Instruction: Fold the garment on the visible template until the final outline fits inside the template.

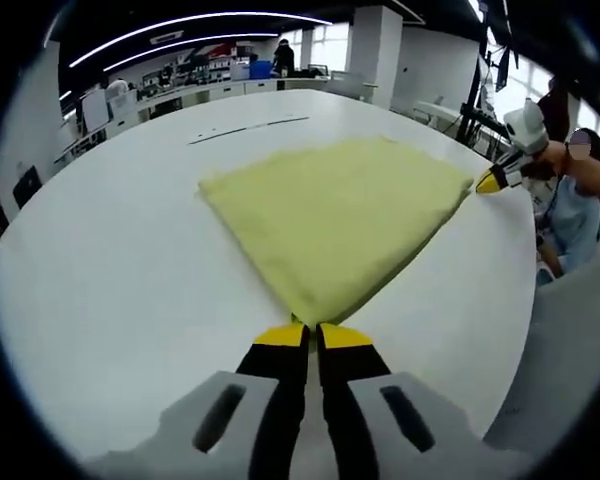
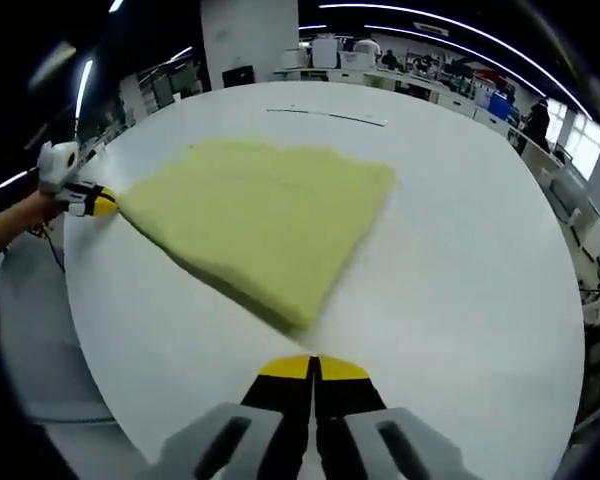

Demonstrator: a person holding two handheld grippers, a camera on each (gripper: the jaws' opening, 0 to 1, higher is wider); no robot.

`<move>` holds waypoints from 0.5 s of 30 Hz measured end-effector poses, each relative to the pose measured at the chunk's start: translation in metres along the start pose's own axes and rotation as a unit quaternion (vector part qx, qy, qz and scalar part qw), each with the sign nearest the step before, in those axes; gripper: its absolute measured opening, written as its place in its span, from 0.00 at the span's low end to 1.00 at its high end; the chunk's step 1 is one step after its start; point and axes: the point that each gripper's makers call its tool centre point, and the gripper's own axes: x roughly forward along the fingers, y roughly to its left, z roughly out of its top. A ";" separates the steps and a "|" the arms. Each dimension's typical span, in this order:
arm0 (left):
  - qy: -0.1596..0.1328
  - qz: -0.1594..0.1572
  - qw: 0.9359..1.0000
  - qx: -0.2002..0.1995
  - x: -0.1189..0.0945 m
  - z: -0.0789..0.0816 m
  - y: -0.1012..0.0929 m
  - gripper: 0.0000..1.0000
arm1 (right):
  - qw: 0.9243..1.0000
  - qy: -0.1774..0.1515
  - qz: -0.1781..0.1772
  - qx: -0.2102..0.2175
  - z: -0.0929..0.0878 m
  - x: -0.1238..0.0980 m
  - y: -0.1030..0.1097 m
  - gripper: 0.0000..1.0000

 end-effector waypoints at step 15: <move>-0.011 0.021 1.000 -0.020 -0.006 0.005 0.011 0.15 | 0.998 -0.037 0.039 0.035 0.017 -0.008 0.019 0.00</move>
